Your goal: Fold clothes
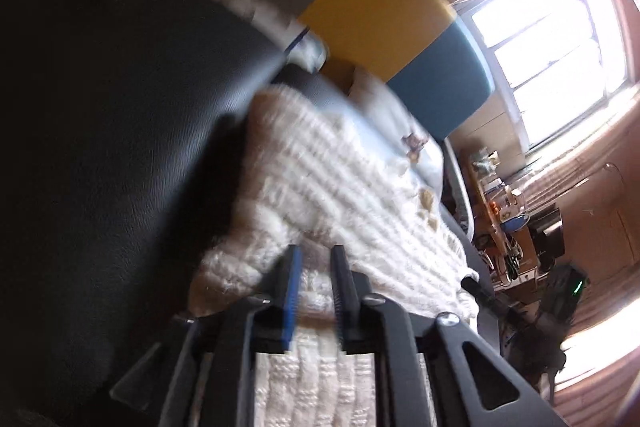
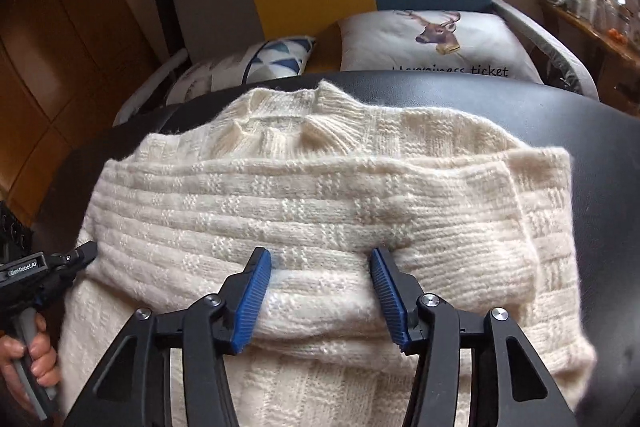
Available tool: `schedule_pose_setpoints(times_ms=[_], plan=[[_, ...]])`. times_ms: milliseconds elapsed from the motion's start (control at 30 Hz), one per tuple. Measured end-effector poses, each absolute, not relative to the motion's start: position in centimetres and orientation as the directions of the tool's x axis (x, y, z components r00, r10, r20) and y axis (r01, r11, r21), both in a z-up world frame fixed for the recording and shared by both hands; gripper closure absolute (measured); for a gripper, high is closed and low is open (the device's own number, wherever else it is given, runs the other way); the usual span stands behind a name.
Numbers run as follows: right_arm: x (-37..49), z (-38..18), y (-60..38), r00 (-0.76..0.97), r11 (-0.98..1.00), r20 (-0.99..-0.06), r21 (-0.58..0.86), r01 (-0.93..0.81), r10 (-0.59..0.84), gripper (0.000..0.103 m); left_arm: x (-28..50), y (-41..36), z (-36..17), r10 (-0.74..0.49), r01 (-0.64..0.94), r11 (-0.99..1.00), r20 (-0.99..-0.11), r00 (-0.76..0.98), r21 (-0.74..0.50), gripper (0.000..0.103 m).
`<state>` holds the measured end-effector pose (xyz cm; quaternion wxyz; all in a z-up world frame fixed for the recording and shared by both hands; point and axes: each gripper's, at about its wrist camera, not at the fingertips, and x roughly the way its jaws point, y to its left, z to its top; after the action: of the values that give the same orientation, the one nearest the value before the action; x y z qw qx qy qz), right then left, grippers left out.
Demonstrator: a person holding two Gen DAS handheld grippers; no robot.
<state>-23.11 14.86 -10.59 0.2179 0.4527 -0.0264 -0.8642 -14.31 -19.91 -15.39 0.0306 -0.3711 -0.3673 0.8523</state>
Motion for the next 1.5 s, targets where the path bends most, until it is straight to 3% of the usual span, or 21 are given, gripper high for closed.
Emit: schedule_pose_setpoints(times_ms=[100,167,233,333,533,600,633,667,700,733,900,1000,1133,1333,1500], plan=[[-24.7,-7.7,11.2,-0.349,-0.758,-0.713,0.392,0.522,-0.608,0.037,-14.2,-19.5,-14.6,0.295,0.196,-0.767,-0.606,-0.738,-0.611,0.088],[-26.4,-6.4,7.3,-0.199,-0.628,-0.669,0.493,0.602,-0.716,0.018,-14.4,-19.3,-14.9,0.292,0.183,-0.792,-0.624,-0.724,-0.583,0.088],[-28.4,-5.8,2.8,-0.044,-0.507,-0.634,0.574,0.643,-0.772,0.016,-14.7,-19.1,-15.1,0.289,0.170,-0.815,-0.642,-0.710,-0.554,0.088],[-31.5,-5.8,-4.3,0.117,-0.411,-0.638,0.614,0.674,-0.761,0.015,-14.2,-19.5,-16.2,0.301,0.163,-0.815,-0.647,-0.700,-0.556,0.088],[-35.0,-9.2,-13.3,0.305,-0.390,-0.756,0.585,0.711,-0.579,0.015,-13.8,-19.4,-16.4,0.301,0.145,-0.819,-0.631,-0.715,-0.555,0.088],[-35.0,-10.5,-14.7,0.362,-0.380,-0.778,0.585,0.717,-0.514,0.021,-13.7,-19.8,-16.7,0.321,0.142,-0.802,-0.618,-0.718,-0.581,0.088],[-34.4,-10.6,-15.0,0.369,-0.364,-0.790,0.569,0.737,-0.489,0.040,-13.7,-19.9,-16.8,0.330,0.140,-0.793,-0.611,-0.719,-0.593,0.088],[-33.6,-10.6,-15.2,0.358,-0.352,-0.810,0.540,0.765,-0.465,0.070,-13.7,-20.0,-16.9,0.337,0.139,-0.786,-0.605,-0.721,-0.603,0.088],[-32.9,-10.6,-15.4,0.346,-0.339,-0.829,0.510,0.791,-0.440,0.085,-13.7,-20.2,-17.0,0.343,0.138,-0.779,-0.600,-0.723,-0.612,0.088],[-32.2,-10.5,-15.6,0.325,-0.329,-0.845,0.479,0.814,-0.425,0.092,-13.7,-20.2,-17.0,0.345,0.139,-0.776,-0.598,-0.723,-0.615,0.088],[-30.4,-8.5,-16.2,0.172,-0.315,-0.843,0.369,0.875,-0.510,0.092,-13.7,-19.8,-16.8,0.328,0.144,-0.792,-0.612,-0.720,-0.593,0.088],[-31.2,-11.6,-16.1,0.093,-0.392,-0.893,0.285,0.875,-0.441,0.093,-13.8,-19.5,-16.7,0.316,0.144,-0.805,-0.622,-0.716,-0.575,0.088],[-31.9,-11.3,-14.9,0.078,-0.452,-0.875,0.321,0.832,-0.478,0.090,-13.7,-19.6,-16.4,0.319,0.143,-0.808,-0.629,-0.709,-0.571,0.088],[-31.8,-7.2,-8.3,0.019,-0.524,-0.798,0.414,0.745,-0.603,0.062,-13.5,-19.9,-15.1,0.312,0.148,-0.822,-0.652,-0.691,-0.550,0.087],[-30.4,-6.0,5.3,-0.152,-0.664,-0.708,0.535,0.522,-0.690,0.044,-13.5,-20.7,-14.0,0.272,0.181,-0.822,-0.650,-0.709,-0.540,0.087]])
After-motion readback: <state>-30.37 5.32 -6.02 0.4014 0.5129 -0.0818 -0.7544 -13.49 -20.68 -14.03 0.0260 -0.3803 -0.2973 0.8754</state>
